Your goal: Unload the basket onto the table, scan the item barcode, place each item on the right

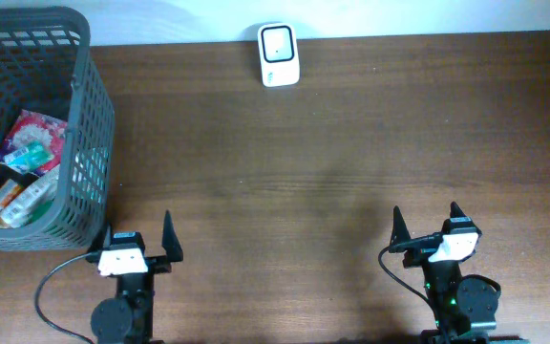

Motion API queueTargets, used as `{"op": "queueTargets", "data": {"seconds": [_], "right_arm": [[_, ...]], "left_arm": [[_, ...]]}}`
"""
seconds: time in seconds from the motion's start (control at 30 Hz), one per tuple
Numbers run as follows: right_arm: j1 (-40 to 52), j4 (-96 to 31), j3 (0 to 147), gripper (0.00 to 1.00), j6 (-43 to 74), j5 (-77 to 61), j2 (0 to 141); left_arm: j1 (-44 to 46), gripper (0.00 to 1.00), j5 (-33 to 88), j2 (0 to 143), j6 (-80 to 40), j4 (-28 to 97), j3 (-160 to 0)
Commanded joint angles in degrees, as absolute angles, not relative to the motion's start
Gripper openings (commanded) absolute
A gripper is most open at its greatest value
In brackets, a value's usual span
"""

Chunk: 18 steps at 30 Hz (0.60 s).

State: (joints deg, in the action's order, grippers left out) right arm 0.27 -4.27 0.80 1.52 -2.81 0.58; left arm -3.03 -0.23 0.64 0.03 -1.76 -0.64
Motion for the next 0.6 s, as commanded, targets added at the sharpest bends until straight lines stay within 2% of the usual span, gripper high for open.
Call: {"op": "queueTargets", "data": {"seconds": [0.0, 0.07, 0.17, 0.27, 0.43, 0.57], "right_arm": [[0.69, -4.43, 0.32, 0.99, 1.72, -2.33, 0.36], [0.69, -4.43, 0.32, 0.99, 1.72, -2.33, 0.36], [0.69, -4.43, 0.32, 0.99, 1.72, -2.33, 0.36], [0.69, -4.43, 0.32, 0.99, 1.72, -2.33, 0.36], [0.69, -4.43, 0.32, 0.99, 1.72, -2.33, 0.36], [0.69, -4.43, 0.32, 0.99, 1.74, -2.33, 0.36]], "left_arm": [[-3.27, 0.99, 5.02, 0.34, 0.89, -11.44, -0.54], [-3.27, 0.99, 11.07, 0.34, 0.91, -22.37, -0.54], [-3.27, 0.99, 11.57, 0.36, 0.91, -36.1, -0.54], [-3.27, 0.99, 10.15, 0.47, 0.91, -41.54, -1.45], [-3.27, 0.99, 10.37, 5.17, 0.89, -36.73, -10.79], [-3.27, 0.99, 11.97, 18.46, 1.13, -16.43, -29.26]]}}
